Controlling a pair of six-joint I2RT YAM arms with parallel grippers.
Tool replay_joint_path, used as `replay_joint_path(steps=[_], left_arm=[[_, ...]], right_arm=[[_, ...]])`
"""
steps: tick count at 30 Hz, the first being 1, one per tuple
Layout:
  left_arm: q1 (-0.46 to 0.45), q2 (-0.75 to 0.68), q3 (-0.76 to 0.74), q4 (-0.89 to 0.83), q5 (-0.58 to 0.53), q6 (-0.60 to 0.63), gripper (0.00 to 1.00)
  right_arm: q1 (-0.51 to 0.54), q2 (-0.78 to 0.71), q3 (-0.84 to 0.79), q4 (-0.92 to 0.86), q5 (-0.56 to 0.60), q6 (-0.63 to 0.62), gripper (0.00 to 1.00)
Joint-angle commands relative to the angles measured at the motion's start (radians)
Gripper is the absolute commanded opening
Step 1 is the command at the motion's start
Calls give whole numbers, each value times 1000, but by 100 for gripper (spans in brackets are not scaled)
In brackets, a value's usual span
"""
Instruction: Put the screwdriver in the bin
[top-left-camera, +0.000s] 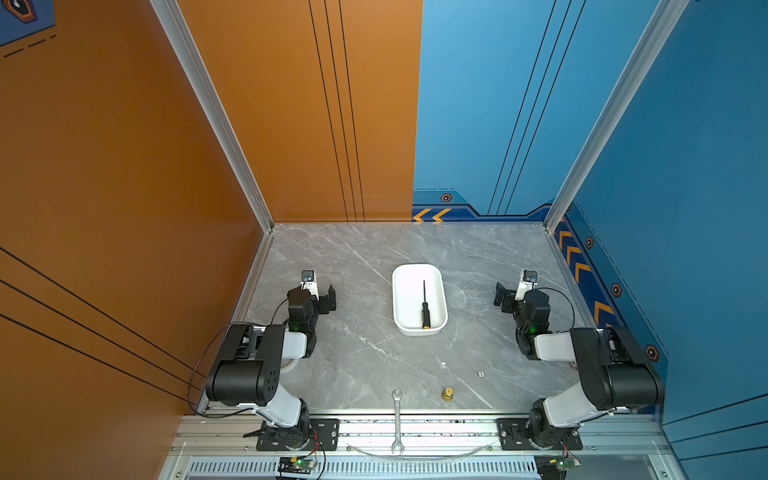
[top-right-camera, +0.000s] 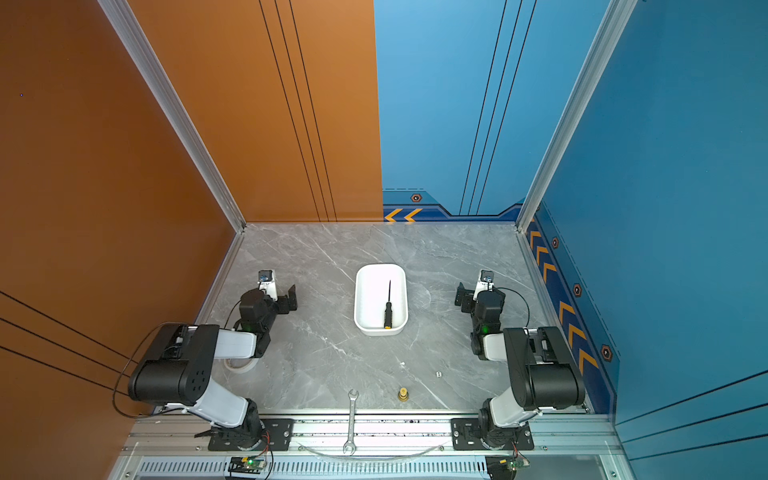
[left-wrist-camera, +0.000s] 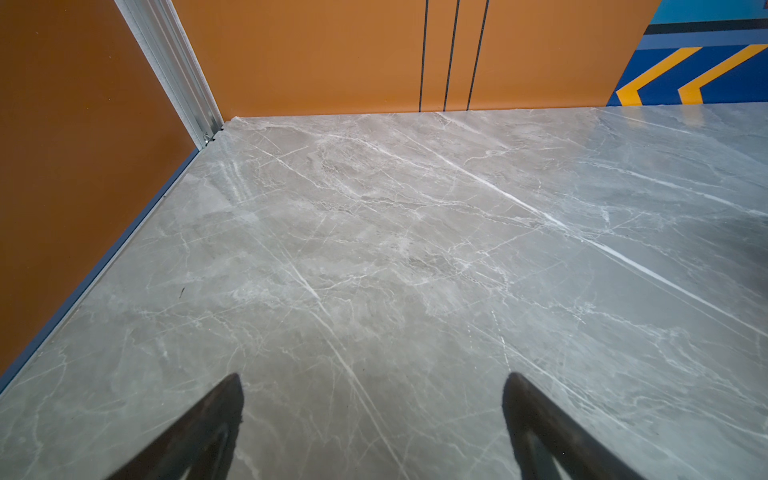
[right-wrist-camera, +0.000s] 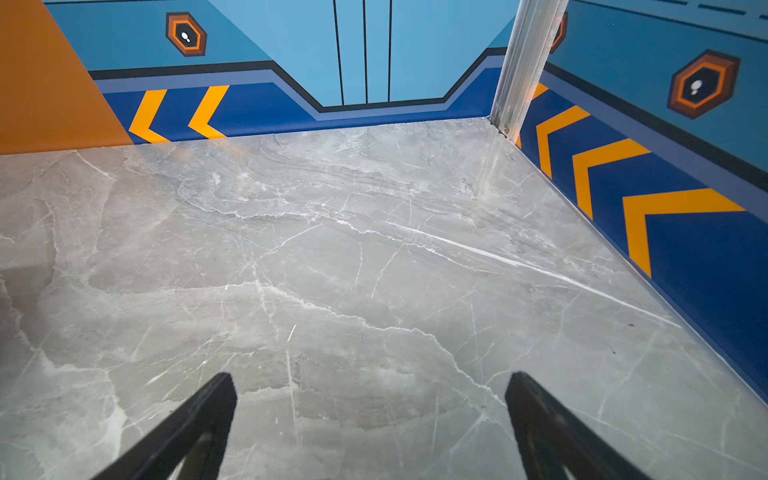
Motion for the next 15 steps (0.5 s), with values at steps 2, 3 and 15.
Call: replay_joint_path(steps=[2,3,15], left_arm=[[-3,-9,0,-11,-24,-10,98],[-3,-9,1,-11,-24,-10,98],[-10,-8,1,-12,-32,-5,98]], right_arm=[[2,3,14,-19,2,0,100],[2,3,14,-19,3,-1,100],[4,3,14,-19,6,-2,100]])
